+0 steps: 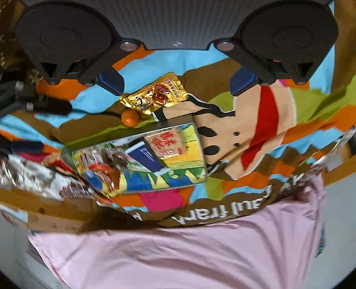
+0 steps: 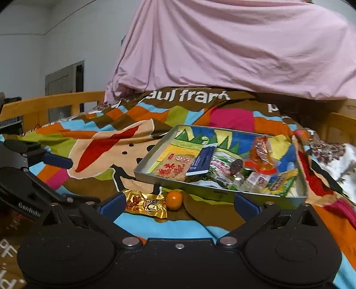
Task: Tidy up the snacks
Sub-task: 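Move both tools down toward the gold snack pack and small orange beside the tray, then grasp the gold duck-neck pack with the left tool while the right tool grasps the small orange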
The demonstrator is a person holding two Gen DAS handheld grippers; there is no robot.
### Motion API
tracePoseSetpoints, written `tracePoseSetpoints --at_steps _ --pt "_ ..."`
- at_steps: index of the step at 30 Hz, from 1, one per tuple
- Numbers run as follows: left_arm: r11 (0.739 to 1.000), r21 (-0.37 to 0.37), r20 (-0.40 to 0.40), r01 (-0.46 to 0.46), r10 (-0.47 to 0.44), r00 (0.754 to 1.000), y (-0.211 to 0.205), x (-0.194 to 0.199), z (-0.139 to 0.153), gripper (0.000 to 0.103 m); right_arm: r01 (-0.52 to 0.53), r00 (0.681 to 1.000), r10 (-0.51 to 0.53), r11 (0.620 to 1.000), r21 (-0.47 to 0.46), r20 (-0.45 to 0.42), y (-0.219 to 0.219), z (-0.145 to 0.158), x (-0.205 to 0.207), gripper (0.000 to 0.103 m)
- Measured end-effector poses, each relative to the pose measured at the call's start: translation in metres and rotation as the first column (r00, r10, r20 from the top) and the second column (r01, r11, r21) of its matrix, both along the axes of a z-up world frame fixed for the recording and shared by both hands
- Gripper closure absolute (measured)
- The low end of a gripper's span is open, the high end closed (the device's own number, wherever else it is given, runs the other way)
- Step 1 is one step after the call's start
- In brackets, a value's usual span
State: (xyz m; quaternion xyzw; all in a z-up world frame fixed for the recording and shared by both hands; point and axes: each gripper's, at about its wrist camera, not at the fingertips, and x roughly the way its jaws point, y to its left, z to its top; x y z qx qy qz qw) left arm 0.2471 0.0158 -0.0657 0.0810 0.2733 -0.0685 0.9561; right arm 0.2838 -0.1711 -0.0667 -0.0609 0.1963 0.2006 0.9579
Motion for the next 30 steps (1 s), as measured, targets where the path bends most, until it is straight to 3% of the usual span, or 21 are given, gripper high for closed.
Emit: tracePoseSetpoints --at_steps 5,8,12,17,20,22,30 --pt "0.991 0.099 -0.006 0.093 -0.093 0.996 -0.011 0.016 -0.014 0.000 -0.085 0.994 0.080 0.994 -0.065 -0.077 0.005 -0.017 0.033 0.001" --pt "0.985 0.103 -0.031 0.139 -0.136 0.990 -0.011 0.031 -0.018 0.000 -0.120 0.988 0.116 0.992 -0.030 -0.104 0.006 -0.023 0.045 0.001" --pt "0.967 0.123 -0.082 0.222 -0.213 0.974 -0.011 0.057 -0.025 0.000 -0.145 0.981 0.150 0.988 0.045 -0.123 0.005 -0.021 0.062 0.001" --pt "0.908 0.145 -0.152 0.393 -0.372 0.916 -0.017 0.077 -0.036 0.000 -0.144 0.964 0.189 0.962 0.230 -0.187 -0.004 -0.018 0.087 0.008" --pt "0.874 0.150 -0.185 0.463 -0.435 0.881 -0.023 0.085 -0.042 0.000 -0.148 0.955 0.206 0.955 0.259 -0.214 -0.003 -0.020 0.095 0.014" --pt "0.863 0.165 -0.189 0.478 -0.448 0.874 -0.026 0.090 -0.047 0.000 -0.144 0.948 0.209 0.954 0.261 -0.240 -0.001 -0.024 0.100 0.022" --pt "0.874 0.058 -0.213 0.483 -0.461 0.861 -0.019 0.108 -0.057 0.005 -0.115 0.933 0.188 0.964 0.240 -0.306 0.008 -0.042 0.118 0.045"
